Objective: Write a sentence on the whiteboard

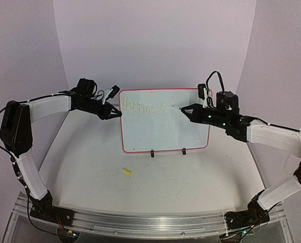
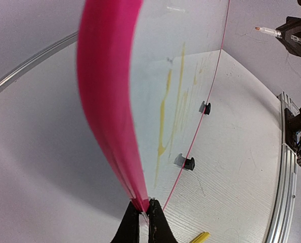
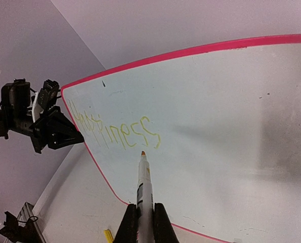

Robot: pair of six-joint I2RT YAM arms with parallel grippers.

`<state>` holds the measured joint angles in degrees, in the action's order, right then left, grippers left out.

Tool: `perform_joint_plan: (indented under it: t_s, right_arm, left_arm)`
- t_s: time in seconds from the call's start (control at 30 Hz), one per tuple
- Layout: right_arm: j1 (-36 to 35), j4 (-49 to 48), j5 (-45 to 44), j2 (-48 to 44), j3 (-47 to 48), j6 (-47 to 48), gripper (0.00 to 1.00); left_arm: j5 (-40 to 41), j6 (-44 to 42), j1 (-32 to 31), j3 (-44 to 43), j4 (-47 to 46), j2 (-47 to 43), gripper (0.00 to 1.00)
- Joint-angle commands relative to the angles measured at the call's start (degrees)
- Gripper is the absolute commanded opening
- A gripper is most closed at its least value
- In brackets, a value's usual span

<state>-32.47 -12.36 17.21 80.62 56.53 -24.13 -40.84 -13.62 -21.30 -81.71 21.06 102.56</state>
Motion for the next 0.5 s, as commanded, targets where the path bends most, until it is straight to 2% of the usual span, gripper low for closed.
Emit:
perform_joint_plan:
  t_s: [0.0, 0.47]
  right_arm:
    - [0.12, -0.70, -1.66, 1.64, 1.65, 1.24, 0.00]
    - [0.80, -1.68, -7.83, 5.16, 4.48, 1.45, 0.00]
  left_arm:
    - [0.94, -2.03, -1.29, -0.28, 0.82, -1.74, 0.00]
    - [1.08, -2.11, -1.35, -0.29, 0.85, -1.40, 0.00]
